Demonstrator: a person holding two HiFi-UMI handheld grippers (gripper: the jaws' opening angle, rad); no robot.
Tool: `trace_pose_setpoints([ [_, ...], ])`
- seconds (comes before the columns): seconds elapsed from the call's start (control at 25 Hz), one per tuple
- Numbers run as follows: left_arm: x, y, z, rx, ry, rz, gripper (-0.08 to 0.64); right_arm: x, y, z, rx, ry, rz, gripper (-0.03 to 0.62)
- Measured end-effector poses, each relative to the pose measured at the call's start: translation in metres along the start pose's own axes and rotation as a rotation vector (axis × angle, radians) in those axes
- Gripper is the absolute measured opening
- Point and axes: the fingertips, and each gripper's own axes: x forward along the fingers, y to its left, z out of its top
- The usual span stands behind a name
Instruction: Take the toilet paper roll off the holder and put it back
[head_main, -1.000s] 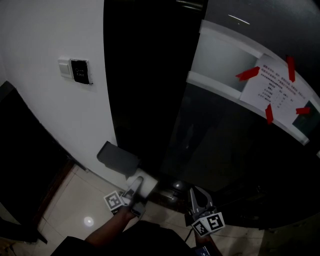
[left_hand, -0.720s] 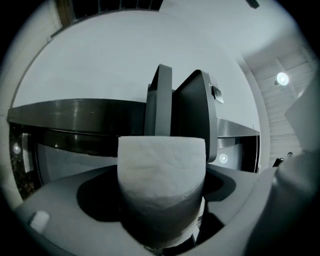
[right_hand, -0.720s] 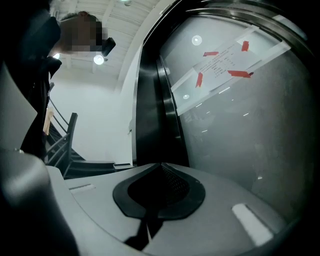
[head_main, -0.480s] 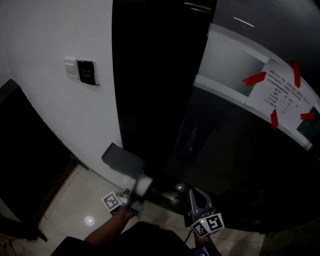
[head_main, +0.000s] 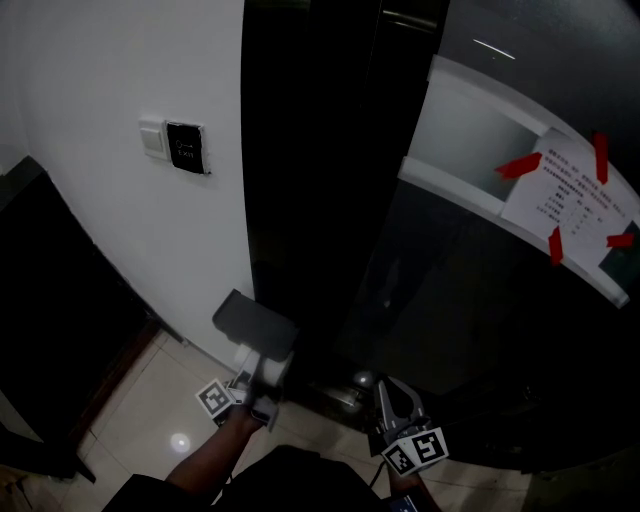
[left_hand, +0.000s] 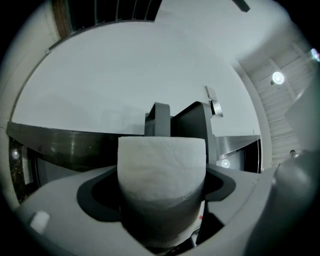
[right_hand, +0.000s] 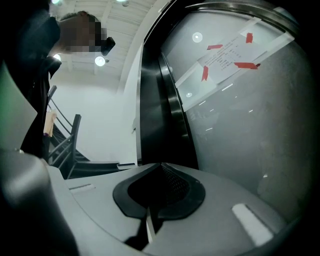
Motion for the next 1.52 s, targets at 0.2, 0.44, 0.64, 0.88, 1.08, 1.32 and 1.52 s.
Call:
trace_pose_setpoints([
  [0.2, -0.004, 0.002, 0.021, -0.015, -0.046, 0.006, 0.457, 0.003, 0.001, -0.001, 0.002, -0.002, 0.000, 0.014],
  [0.44, -0.009, -0.003, 0.046, -0.007, -0.045, 0.002, 0.457, 0.006, 0.006, -0.003, 0.006, 0.001, 0.009, 0.014],
  [0.64, -0.008, -0.003, 0.047, -0.021, -0.021, -0.010, 0.457, 0.009, 0.011, -0.004, 0.007, 0.003, 0.021, 0.014],
  [0.88, -0.015, -0.005, 0.043, 0.034, -0.014, -0.001, 0.457, 0.009, 0.015, -0.005, 0.008, 0.010, 0.030, 0.014],
  [1.08, -0.032, -0.005, 0.041, 0.103, -0.013, 0.035, 0.457, 0.011, 0.019, -0.010, 0.015, 0.029, 0.056, 0.014],
  [1.32, -0.054, -0.013, 0.047, 0.193, -0.019, 0.071, 0.457, 0.021, 0.034, -0.014, 0.020, 0.046, 0.118, 0.014],
  [1.52, -0.072, -0.028, 0.058, 0.577, 0.061, 0.232, 0.456, 0.030, 0.047, -0.017, 0.024, 0.055, 0.169, 0.014],
])
